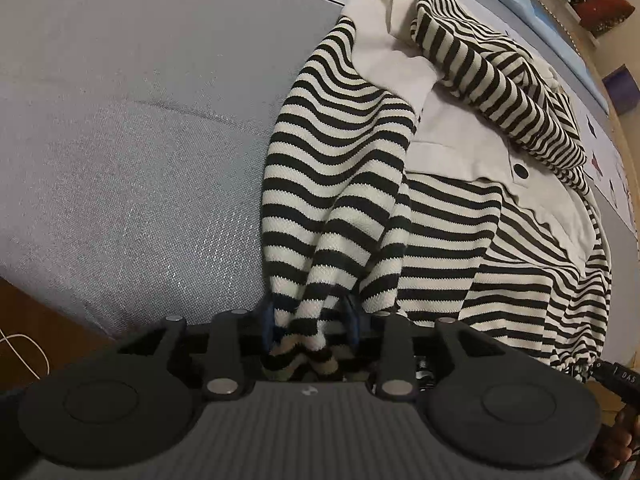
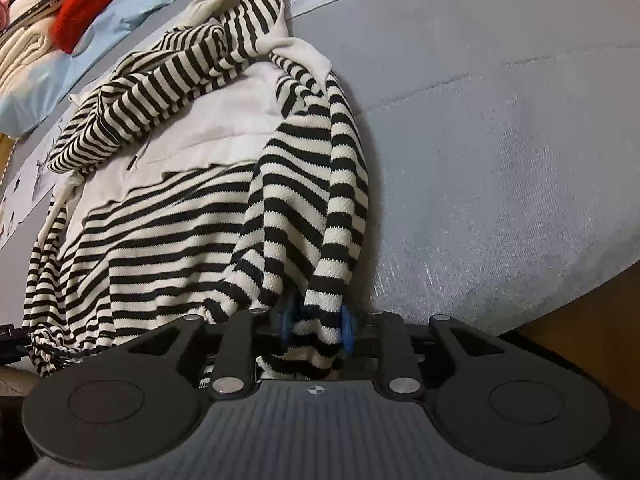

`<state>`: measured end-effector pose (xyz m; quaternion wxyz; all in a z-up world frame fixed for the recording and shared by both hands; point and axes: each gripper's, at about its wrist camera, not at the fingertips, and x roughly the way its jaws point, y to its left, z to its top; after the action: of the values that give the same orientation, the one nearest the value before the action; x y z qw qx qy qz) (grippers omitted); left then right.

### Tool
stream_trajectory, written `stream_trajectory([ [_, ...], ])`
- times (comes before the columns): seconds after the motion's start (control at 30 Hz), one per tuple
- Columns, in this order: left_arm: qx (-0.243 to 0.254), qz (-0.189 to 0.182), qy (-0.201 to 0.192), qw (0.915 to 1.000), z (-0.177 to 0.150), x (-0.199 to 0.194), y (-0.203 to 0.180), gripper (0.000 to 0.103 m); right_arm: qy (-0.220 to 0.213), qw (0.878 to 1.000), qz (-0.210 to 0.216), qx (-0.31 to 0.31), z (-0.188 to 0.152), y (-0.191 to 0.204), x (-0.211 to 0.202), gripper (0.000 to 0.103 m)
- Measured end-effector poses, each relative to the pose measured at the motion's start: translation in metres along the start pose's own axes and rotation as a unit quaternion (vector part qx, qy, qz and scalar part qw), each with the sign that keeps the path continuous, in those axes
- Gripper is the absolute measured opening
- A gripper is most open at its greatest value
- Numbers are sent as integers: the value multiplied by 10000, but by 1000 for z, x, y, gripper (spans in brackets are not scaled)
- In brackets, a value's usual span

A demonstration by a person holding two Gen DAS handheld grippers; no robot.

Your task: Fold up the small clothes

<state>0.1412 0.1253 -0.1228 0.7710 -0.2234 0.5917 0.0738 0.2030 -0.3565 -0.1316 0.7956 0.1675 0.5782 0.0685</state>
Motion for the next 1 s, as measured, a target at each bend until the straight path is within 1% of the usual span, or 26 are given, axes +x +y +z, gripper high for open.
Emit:
stream_trajectory([
  [0.2,23,30,-18,10000,-1,1,-1,38,2,9998,-61,-179,-2,3,0,25],
  [0.27,55,37,-26,10000,-1,0,0,37,-21,9997,-59,-232,-2,4,0,23],
  [0.33,79,45,-47,9999,-1,0,-1,23,-57,9996,-27,-276,-2,6,0,11],
  [0.37,81,16,-54,10000,-2,-1,-1,13,-98,9995,-6,-311,-2,7,-1,6],
  [0.47,40,-121,-142,9998,-2,-5,-1,13,-243,9992,108,-301,0,7,-7,5],
  [0.53,-68,-155,-131,9998,-1,-6,2,16,-278,9992,171,-227,1,4,-9,5],
  [0.57,-143,-140,-104,9997,0,-5,3,21,-260,9993,173,-199,2,3,-8,5],
  [0.6,-214,-132,-54,9997,0,-4,5,26,-219,9995,159,-171,2,2,-7,9],
  [0.67,-198,-114,34,9997,-1,-2,5,26,-120,9998,100,-85,2,0,-4,12],
  [0.73,-32,-17,45,10000,-3,-1,1,26,-16,10000,54,-79,1,0,0,21],
  [0.83,64,20,47,10000,-4,0,-2,26,-14,9997,-5,-226,-1,5,0,21],
  [0.87,84,22,50,10000,-4,0,-2,26,-17,9997,-8,-245,-2,5,0,21],
  [0.9,106,27,41,9999,-5,0,-3,21,-22,9996,-6,-268,-2,6,0,21],
  [0.97,150,-16,4,9999,-6,-1,-5,11,-67,9995,4,-320,-2,6,-2,11],
  [1.0,187,-28,-41,9998,-7,-2,-7,10,-107,9994,19,-343,-1,7,-3,6],
])
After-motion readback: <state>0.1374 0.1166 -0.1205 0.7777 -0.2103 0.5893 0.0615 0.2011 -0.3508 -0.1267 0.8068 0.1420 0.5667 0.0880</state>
